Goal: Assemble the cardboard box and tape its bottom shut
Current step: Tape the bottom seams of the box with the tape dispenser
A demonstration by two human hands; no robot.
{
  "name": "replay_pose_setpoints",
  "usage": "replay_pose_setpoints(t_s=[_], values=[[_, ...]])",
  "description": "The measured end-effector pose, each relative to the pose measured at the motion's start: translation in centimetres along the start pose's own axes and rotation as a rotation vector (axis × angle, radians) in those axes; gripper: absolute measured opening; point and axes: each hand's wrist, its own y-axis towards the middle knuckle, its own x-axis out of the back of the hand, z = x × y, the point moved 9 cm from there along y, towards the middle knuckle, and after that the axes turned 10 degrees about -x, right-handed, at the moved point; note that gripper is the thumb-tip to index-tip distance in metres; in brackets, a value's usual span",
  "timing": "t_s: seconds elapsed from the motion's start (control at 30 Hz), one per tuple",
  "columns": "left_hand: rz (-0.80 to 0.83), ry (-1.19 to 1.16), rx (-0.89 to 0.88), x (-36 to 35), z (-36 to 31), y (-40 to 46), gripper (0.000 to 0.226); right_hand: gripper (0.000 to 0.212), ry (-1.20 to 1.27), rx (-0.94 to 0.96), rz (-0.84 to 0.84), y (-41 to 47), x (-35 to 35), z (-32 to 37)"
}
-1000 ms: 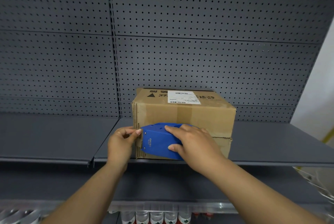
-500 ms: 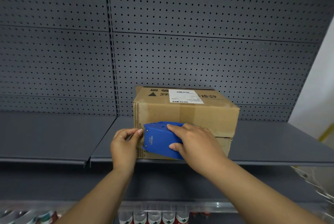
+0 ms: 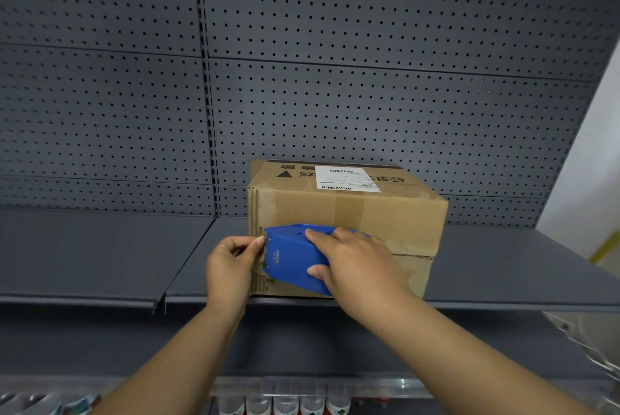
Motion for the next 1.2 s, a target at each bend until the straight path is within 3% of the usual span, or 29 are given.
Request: replay_pose_setpoints(t_s=[0.37, 0.5, 0.63, 0.77, 1.07, 1.2], values=[[-0.014, 0.07, -0.011, 0.0, 0.1, 0.9, 0.009, 0.052, -0.053, 0.035, -0.032, 0.4, -0.3, 0.7], [-0.056, 0.095, 0.002, 0.7, 0.4, 1.3, 0.025, 0.052, -0.051, 0.042, -0.033, 0.3, -0.2, 0.7], [0.089, -0.03, 0.032, -0.8, 1.0, 1.3, 0.057, 0.054, -0.094, 0.064, -0.044, 0.3, -0.2, 0.6], [0.197, 0.067, -0.062, -1.3, 0.4, 1.3, 0.027, 0.061, -0.124, 0.066, -0.047, 0.5, -0.4, 0.4], [0.165, 0.116, -0.081, -1.3, 0.7, 0.9, 0.03, 0.063, -0.149, 0.064, -0.009, 0.2, -0.2, -1.5], [0.16, 0.101, -0.065, -1.2, 1.1, 0.8, 0.032, 0.048, -0.091, 0.111, 0.007, 0.1, 0.3, -1.9]])
